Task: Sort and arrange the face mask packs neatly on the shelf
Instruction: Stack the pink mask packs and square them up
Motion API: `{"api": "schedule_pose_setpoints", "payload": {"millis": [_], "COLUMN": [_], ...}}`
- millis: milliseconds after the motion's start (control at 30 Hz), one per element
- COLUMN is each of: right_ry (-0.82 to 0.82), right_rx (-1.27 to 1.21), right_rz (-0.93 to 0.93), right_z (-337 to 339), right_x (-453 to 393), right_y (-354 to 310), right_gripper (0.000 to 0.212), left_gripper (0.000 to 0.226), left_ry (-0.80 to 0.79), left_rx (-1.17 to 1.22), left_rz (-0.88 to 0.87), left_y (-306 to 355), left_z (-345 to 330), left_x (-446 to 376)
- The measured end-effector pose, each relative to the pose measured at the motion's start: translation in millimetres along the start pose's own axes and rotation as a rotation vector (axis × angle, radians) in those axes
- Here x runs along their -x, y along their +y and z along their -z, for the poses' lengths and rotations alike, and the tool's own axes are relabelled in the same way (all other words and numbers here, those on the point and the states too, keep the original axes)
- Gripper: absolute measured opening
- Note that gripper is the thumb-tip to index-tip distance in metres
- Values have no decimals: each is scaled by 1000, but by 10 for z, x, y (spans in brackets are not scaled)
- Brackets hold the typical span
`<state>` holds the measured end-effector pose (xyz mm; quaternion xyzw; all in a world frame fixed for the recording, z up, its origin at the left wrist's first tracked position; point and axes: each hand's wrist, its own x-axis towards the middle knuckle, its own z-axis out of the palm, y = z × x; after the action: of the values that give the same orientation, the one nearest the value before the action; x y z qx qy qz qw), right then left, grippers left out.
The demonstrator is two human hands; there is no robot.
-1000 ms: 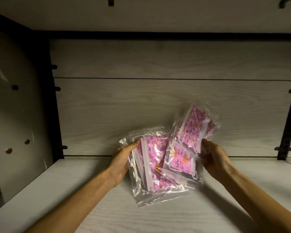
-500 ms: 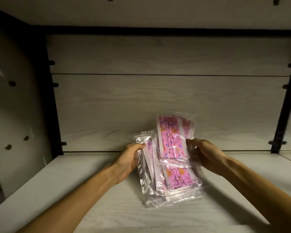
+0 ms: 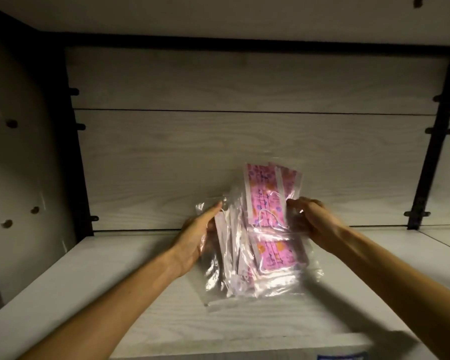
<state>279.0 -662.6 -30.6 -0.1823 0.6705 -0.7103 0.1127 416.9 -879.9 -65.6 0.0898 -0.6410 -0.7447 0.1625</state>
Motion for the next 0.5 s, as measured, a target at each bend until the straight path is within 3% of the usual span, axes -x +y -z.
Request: {"api": "schedule_pose_setpoints", "payload": {"millis": [100,200,300,433,500], "right_ry": [214,358,344,301,212], "right_rx": [-130,-293,-231,-101,60], "right_rz": [15,-25,-28,126,258], "right_z": [-13,-33,11,213,373], "right_x": [49,167,271,249,214], "right_y": [24,138,271,177,-1], "right_gripper": [16,18,21,15,20], "left_gripper": [37,57,73,44,46], "left_ry": [-50,-50,-15,-34,-48], "left_rx": [96,87,50,-13,-17], "left_rz": [12,12,4,-28,-17], "left_y": [20,-9,-53,-37,-24], "left_z": [3,-8,-26,13,28], "left_x": [-5,33,62,30,6]}}
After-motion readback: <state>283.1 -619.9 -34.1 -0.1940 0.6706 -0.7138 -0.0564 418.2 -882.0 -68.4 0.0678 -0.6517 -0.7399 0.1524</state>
